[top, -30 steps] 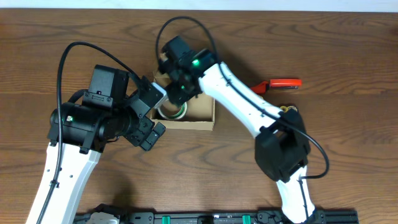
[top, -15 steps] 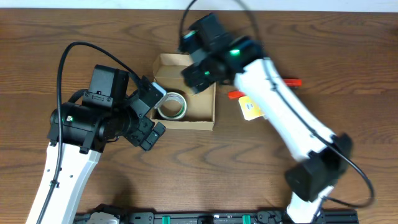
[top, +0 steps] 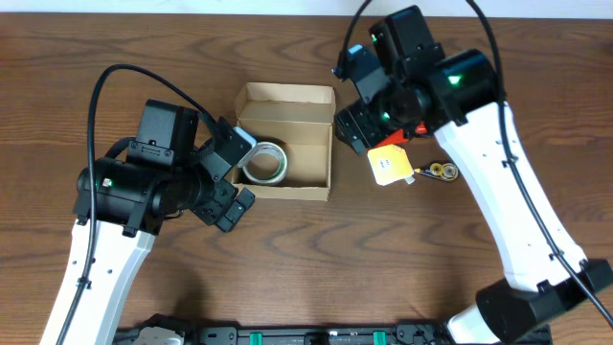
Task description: Pack container
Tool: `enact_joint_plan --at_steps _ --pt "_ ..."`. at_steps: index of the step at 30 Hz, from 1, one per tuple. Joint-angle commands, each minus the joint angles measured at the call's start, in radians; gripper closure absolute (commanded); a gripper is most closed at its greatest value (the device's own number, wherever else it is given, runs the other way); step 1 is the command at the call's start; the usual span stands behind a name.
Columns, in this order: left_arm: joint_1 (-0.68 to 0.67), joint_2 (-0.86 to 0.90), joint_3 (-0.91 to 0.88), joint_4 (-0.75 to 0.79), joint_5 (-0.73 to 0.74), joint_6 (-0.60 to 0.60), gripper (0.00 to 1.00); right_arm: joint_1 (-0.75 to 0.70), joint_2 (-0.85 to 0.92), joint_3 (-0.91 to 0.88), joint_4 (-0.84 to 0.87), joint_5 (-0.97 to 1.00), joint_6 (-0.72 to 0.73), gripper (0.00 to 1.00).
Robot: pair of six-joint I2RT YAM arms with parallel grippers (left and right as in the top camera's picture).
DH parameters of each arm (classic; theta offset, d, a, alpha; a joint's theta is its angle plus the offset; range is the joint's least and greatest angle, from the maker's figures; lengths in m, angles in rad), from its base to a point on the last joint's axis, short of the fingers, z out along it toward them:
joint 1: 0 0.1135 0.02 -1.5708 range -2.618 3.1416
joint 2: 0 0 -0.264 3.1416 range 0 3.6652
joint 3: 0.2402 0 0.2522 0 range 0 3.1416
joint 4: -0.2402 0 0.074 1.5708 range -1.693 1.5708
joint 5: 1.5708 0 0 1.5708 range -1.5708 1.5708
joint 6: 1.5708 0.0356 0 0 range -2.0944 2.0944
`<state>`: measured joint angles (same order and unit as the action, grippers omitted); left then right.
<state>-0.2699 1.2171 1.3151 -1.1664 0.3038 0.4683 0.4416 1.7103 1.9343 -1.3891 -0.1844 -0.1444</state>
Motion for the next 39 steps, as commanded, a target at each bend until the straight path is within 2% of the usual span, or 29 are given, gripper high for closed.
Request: enact_joint_plan --at_steps 1,5,7,14,21,25,30,39 --pt "-0.001 0.000 0.010 0.000 0.000 0.003 0.05 -0.011 -0.065 -0.005 -0.029 -0.015 -0.046 0.20" --pt "-0.001 0.000 0.010 0.001 -0.003 0.013 0.05 -0.022 -0.119 -0.018 -0.051 -0.016 -0.060 0.13" --pt "0.002 -0.003 0.011 0.013 -0.003 0.014 0.05 -0.024 -0.146 -0.043 -0.051 -0.014 -0.067 0.01" --pt "0.003 -0.009 0.154 -0.014 0.045 -0.009 0.05 -0.056 -0.290 -0.260 0.009 -0.015 -0.062 0.01" --pt "0.073 -0.009 0.375 -0.142 0.037 0.024 0.05 -0.165 -0.439 -0.426 0.050 -0.016 -0.059 0.01" --pt "0.156 -0.010 0.420 -0.192 0.056 0.061 0.05 -0.214 -0.477 -0.451 0.047 -0.016 -0.059 0.01" --pt "0.237 -0.011 0.420 -0.200 0.163 0.079 0.05 -0.227 -0.482 -0.451 0.044 -0.015 -0.064 0.01" --pt "0.250 -0.011 0.420 -0.199 0.164 0.078 0.05 -0.227 -0.473 -0.452 0.072 0.001 -0.051 0.01"
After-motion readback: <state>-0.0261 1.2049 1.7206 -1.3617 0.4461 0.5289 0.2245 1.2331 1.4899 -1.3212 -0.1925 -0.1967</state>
